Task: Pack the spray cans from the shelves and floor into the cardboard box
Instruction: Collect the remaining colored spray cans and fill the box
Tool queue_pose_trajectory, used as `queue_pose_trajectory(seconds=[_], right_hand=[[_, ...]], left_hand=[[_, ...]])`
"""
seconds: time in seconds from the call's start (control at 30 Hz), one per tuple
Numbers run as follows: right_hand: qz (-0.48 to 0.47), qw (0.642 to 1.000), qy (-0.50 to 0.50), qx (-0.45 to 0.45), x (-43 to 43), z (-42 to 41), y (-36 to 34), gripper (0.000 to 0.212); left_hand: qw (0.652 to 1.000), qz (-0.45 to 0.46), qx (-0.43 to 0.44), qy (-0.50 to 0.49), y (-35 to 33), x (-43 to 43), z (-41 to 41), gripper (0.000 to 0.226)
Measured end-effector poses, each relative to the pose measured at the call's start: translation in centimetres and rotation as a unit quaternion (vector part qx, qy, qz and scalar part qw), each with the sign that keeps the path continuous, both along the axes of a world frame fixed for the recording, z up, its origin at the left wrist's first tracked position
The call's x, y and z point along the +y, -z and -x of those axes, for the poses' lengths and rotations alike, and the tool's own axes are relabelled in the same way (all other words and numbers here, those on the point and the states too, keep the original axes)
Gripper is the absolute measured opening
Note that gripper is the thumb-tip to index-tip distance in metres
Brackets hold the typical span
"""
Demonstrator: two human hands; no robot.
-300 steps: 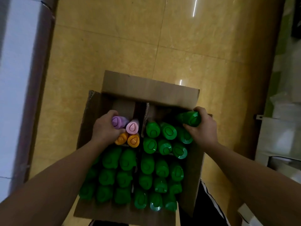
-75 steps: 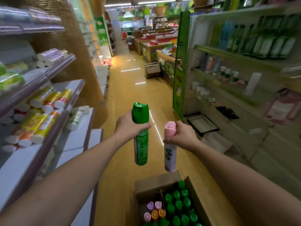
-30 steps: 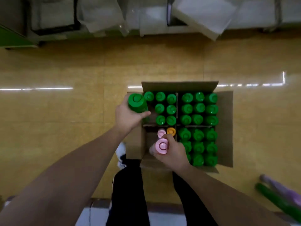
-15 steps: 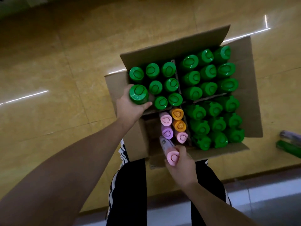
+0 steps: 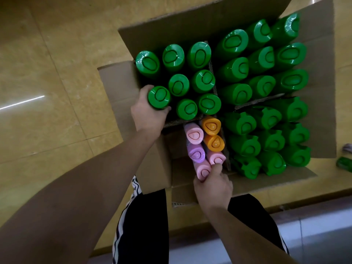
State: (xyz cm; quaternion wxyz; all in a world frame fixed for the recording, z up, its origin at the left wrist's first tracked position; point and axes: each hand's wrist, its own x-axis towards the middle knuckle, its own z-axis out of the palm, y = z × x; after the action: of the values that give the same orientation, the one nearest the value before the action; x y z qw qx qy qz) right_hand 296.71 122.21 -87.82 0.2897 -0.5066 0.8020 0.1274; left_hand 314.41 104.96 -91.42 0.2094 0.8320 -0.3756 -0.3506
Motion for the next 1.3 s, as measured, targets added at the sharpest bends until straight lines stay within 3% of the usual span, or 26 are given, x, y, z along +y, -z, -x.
queue_pose_trajectory(seconds=[0.43, 0.7, 0.8, 0.97, 1.1, 1.3], right_hand=[[0.019, 1.0, 0.012, 0.001, 0.5, 0.1, 0.9, 0.067], [-0.034, 0.996, 0.057, -0.067, -0.7, 0.7, -0.3, 0.068], [-0.037, 0.997, 0.034, -0.067, -1.9, 1.0, -1.9, 0.052], [-0.042, 0.994, 0.013, -0.099, -6.0, 2.2, -6.9, 0.037], [-0.009, 0.991, -0.023, -0.131, -11.5, 3.1, -13.5, 0.029], [0.036, 0.978, -0.141, -0.15, -20.5, 6.2, -29.2, 0.065]], left_hand=[[0.998, 0.004, -0.005, -0.064, 1.6, -1.9, 0.8, 0.068], [0.999, -0.045, -0.023, 0.003, -0.4, -1.9, -0.7, 0.082], [0.994, -0.098, -0.034, 0.027, -2.7, -1.7, -1.0, 0.081], [0.987, -0.122, -0.069, 0.076, -10.0, -1.6, -1.1, 0.097], [0.983, -0.101, -0.081, 0.128, -19.1, -2.4, 0.3, 0.09], [0.976, -0.035, -0.123, 0.175, -37.6, -4.9, 4.6, 0.088]])
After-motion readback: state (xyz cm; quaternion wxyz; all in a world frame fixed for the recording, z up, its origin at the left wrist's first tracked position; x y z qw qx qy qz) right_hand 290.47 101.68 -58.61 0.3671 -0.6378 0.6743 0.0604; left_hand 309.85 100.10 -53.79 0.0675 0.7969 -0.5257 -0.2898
